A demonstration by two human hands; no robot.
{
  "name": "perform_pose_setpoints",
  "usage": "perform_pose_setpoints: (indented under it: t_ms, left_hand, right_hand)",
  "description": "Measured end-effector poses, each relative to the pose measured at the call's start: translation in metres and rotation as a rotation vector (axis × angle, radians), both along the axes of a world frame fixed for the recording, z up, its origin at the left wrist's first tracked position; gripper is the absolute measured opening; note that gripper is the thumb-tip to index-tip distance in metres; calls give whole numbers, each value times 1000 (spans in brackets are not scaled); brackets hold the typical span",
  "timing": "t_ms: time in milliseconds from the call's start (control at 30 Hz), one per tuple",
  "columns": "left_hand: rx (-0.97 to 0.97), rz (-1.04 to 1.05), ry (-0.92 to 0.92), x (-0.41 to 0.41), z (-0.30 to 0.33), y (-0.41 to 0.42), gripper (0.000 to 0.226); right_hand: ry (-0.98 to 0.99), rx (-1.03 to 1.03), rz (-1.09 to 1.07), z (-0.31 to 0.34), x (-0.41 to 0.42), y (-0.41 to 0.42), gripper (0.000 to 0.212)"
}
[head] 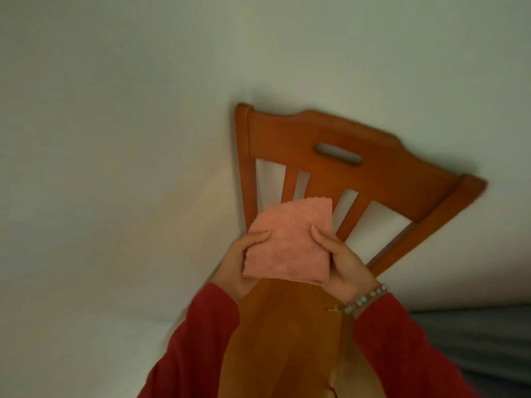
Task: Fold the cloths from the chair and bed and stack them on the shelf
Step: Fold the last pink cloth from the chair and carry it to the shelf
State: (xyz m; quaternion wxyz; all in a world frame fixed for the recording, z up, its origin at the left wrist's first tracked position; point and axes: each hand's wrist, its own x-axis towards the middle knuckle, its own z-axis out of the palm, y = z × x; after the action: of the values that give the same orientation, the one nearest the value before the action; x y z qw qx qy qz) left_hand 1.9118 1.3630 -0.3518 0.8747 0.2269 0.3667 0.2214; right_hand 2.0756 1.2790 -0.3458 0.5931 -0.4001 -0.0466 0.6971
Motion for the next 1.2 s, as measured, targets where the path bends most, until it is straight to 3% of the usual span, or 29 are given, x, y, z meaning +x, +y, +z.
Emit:
perform_pose_setpoints:
  t_ms: [67, 300, 700, 967, 1200]
  left_hand:
    - [-10, -1, -59, 19, 42, -7, 36]
    - [19, -93, -232, 65, 164, -36, 37]
    - [81, -550, -381, 104, 363, -147, 44]
    - [63, -851, -497, 128, 419, -242, 52]
    - [114, -1066, -533, 143, 429, -347, 60]
  right_hand:
    - [-11, 49, -67, 42, 11, -11, 34]
    - [-152, 184, -288, 174, 35, -67, 42]
    - [-457, 251, -752, 376, 4, -221, 50]
    - [-559, 243, -1037, 440, -22, -329, 46]
    - [-644, 187, -1260, 444, -48, -440, 45]
